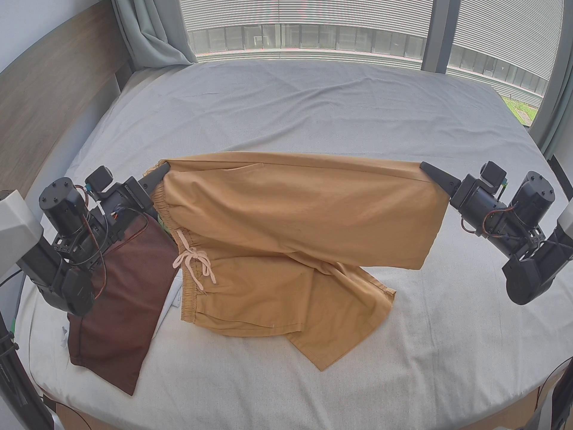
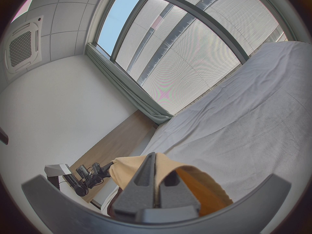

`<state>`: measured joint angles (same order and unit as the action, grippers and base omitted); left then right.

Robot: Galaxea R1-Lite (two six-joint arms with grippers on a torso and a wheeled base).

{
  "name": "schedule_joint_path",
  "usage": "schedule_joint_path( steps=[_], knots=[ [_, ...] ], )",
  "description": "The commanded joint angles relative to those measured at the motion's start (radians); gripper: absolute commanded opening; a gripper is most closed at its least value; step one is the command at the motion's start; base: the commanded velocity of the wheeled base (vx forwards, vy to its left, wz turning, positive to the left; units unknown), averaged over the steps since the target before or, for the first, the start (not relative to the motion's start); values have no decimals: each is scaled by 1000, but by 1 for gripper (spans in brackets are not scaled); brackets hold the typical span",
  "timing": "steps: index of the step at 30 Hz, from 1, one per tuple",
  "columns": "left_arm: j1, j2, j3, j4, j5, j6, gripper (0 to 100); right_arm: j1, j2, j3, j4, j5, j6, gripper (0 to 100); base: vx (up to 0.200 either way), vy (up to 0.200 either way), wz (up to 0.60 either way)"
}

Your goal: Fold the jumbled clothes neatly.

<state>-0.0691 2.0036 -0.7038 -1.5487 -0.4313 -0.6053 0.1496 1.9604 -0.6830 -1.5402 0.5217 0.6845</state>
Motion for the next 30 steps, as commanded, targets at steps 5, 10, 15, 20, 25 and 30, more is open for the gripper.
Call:
schedule_joint_path(
  steps=[5, 10, 15, 20, 25, 30],
  knots=[
    [-3, 104, -88, -1, 17, -4, 0, -25, 103, -87, 0, 1, 9, 0, 0, 0, 0],
    [-12, 147, -132, -1, 37, -4, 0, -33, 150, -136, 0, 1, 10, 0, 0, 0, 0],
    [-23, 182, -186, 1, 83, -8, 0, -42, 202, -185, 0, 0, 10, 0, 0, 0, 0],
    [-35, 210, -206, -1, 88, -10, 0, -47, 250, -231, 0, -5, 10, 0, 0, 0, 0],
    [-38, 261, -264, 1, 94, -10, 0, -58, 314, -320, 0, -3, 17, 0, 0, 0, 0],
    [-38, 300, -324, 1, 124, -14, 0, -59, 373, -402, 0, -3, 23, 0, 0, 0, 0]
  ],
)
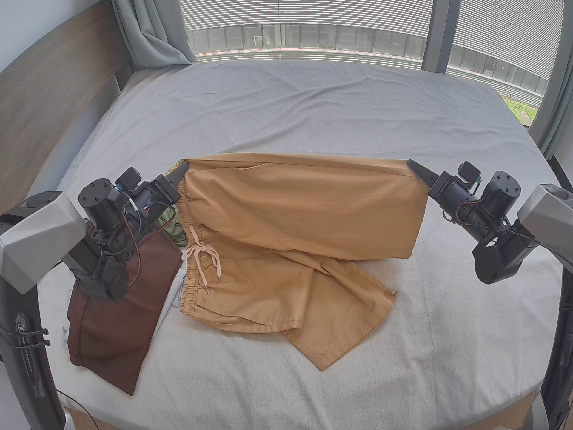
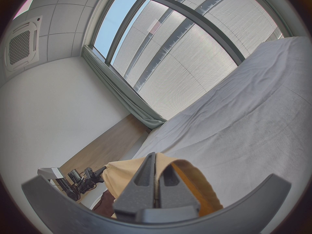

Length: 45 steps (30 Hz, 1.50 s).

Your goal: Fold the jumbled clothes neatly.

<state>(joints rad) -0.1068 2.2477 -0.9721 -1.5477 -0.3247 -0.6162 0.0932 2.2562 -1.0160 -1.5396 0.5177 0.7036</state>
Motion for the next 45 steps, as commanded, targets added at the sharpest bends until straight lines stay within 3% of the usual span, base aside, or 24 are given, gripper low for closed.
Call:
schedule_joint_path(
  steps=[1, 8, 20, 45],
  knots=[
    [-1, 64, -66, 0, 21, -4, 0, -1, 88, -82, -1, 1, 4, 0, 0, 0, 0],
    [2, 127, -163, 0, 70, -5, 0, 2, 137, -165, 1, 1, 4, 0, 0, 0, 0],
    [2, 168, -220, 0, 87, -16, 0, 0, 197, -251, 4, 1, 4, 0, 0, 0, 0],
    [2, 279, -396, 14, 98, -114, 0, 2, 372, -696, 280, -2, 2, 0, 0, 0, 0]
  ],
)
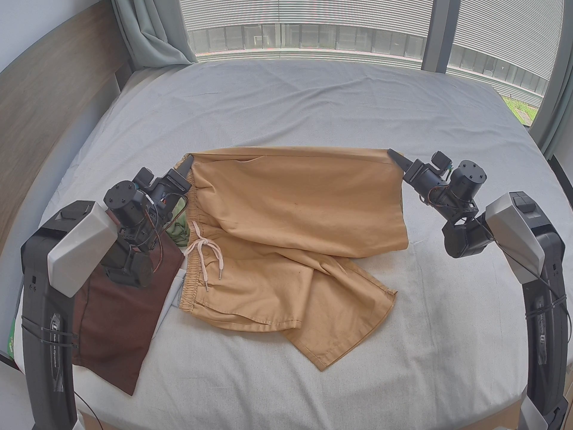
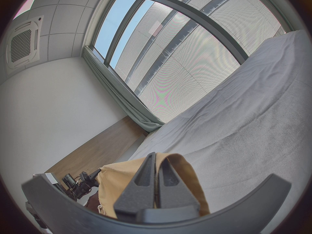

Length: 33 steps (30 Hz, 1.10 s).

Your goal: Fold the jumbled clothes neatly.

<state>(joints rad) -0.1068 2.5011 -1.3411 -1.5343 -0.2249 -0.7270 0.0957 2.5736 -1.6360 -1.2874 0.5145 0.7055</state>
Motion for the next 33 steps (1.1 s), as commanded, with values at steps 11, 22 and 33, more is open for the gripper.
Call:
schedule_joint_path(
  steps=[11, 22, 33],
  knots=[
    [7, 48, -46, 0, -11, -5, 0, -1, 89, -162, 53, -1, -1, 0, 0, 0, 0],
    [-1, 25, -40, 60, -1, -55, 100, -5, 86, -194, 83, -7, -14, 100, 0, 0, 0],
    [-7, -77, 152, 40, -11, -54, 100, 18, -53, 85, 4, -7, -23, 100, 0, 0, 0]
  ],
)
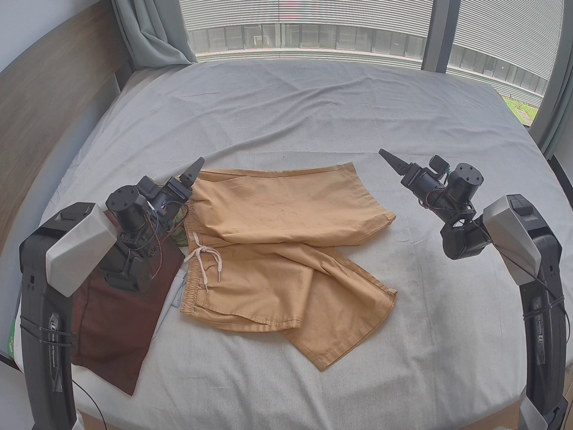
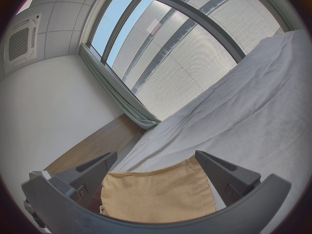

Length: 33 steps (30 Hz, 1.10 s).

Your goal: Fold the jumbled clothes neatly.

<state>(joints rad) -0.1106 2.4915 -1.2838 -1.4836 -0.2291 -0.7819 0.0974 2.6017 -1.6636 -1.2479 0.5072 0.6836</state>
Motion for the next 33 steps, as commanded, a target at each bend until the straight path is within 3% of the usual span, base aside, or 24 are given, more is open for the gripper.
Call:
schedule_joint_path(
  steps=[1, 6, 18, 25, 33],
  knots=[
    [0, -83, 123, -14, -10, 3, 100, 21, -103, 160, -39, 1, -4, 100, 0, 0, 0],
    [17, -163, 242, -29, -61, 4, 100, 39, -176, 334, -76, 1, -61, 100, 0, 0, 0],
    [29, -322, 506, -63, -136, 21, 100, 108, -373, 676, -182, 1, -64, 100, 0, 0, 0],
    [29, -511, 718, -63, -217, 66, 100, 148, -503, 889, -225, 1, -64, 100, 0, 0, 0],
    [35, -612, 802, -61, -253, 67, 100, 169, -565, 1027, -268, 1, -62, 100, 0, 0, 0]
  ],
)
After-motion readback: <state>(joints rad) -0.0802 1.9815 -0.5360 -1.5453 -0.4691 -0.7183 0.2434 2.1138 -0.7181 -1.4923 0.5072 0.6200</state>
